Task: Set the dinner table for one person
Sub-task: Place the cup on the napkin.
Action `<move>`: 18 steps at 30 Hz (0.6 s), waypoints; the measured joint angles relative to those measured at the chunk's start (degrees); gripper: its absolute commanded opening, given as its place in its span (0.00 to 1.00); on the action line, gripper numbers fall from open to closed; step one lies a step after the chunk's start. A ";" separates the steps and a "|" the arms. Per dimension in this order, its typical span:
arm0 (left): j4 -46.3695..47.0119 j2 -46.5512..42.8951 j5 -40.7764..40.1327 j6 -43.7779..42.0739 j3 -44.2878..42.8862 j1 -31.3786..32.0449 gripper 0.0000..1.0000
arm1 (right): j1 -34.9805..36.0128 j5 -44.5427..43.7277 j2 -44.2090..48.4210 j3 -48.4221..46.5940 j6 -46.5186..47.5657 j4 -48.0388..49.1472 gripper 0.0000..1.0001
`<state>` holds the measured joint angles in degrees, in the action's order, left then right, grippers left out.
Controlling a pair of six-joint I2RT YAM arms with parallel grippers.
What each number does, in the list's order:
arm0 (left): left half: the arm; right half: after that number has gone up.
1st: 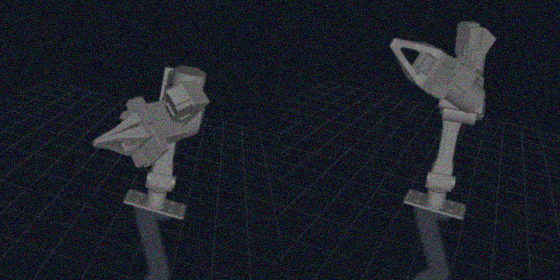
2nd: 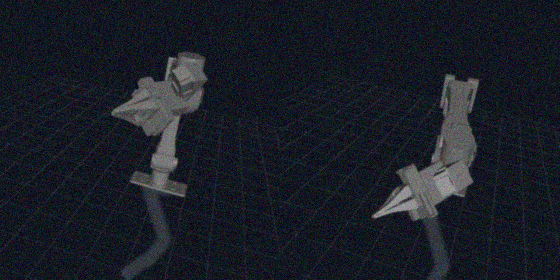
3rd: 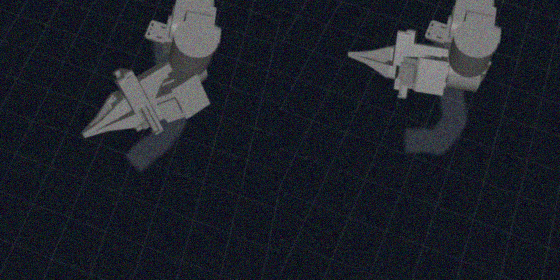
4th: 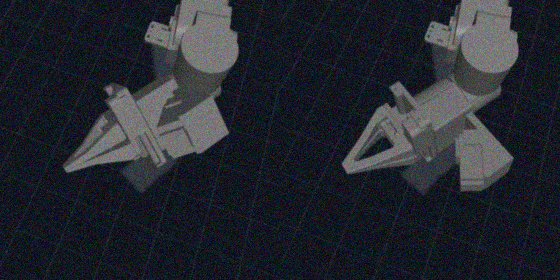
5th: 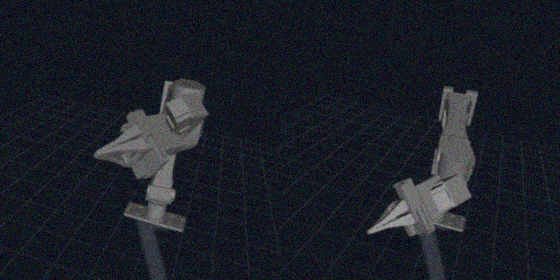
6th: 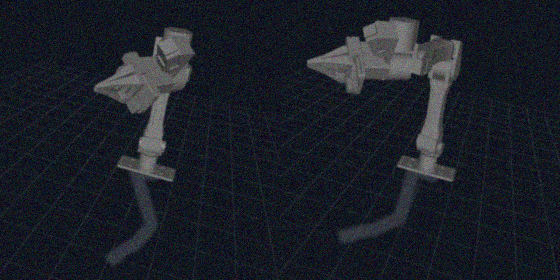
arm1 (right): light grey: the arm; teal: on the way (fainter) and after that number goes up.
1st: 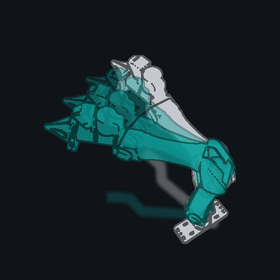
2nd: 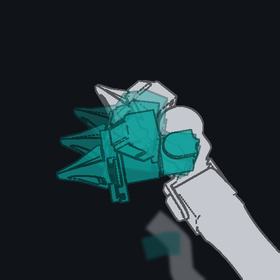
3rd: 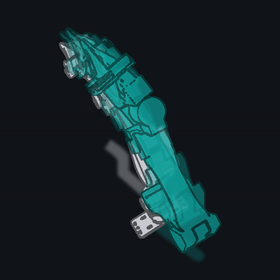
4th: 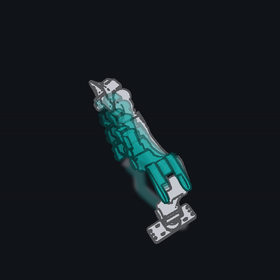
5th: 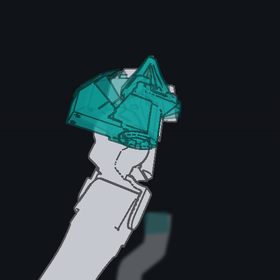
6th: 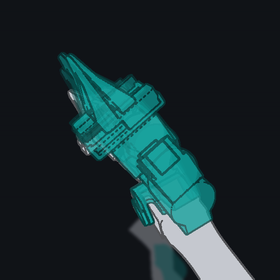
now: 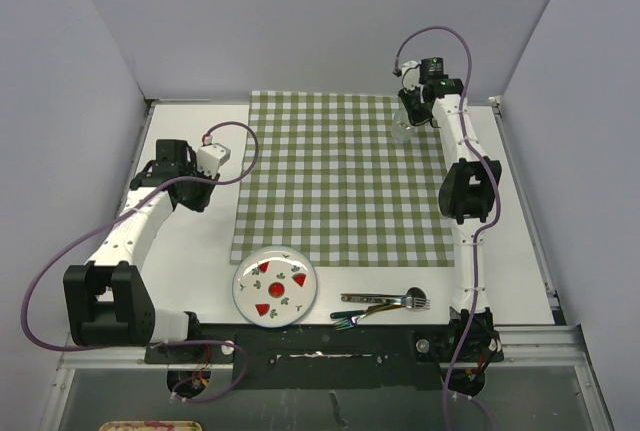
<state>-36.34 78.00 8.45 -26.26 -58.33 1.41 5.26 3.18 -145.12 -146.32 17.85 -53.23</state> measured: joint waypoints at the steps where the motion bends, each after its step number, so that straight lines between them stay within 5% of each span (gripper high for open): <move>1: 0.00 0.09 0.00 0.00 0.00 0.00 0.21 | -0.02 0.22 -0.02 -0.07 -0.31 -0.07 0.00; 18: -0.22 0.63 0.37 -0.22 0.00 0.04 0.21 | -0.33 1.86 -0.04 -0.57 -1.81 -1.31 0.07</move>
<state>-36.56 78.63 8.82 -26.48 -58.33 1.45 4.93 5.04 -145.16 -146.89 16.03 -54.54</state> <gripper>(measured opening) 0.211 0.124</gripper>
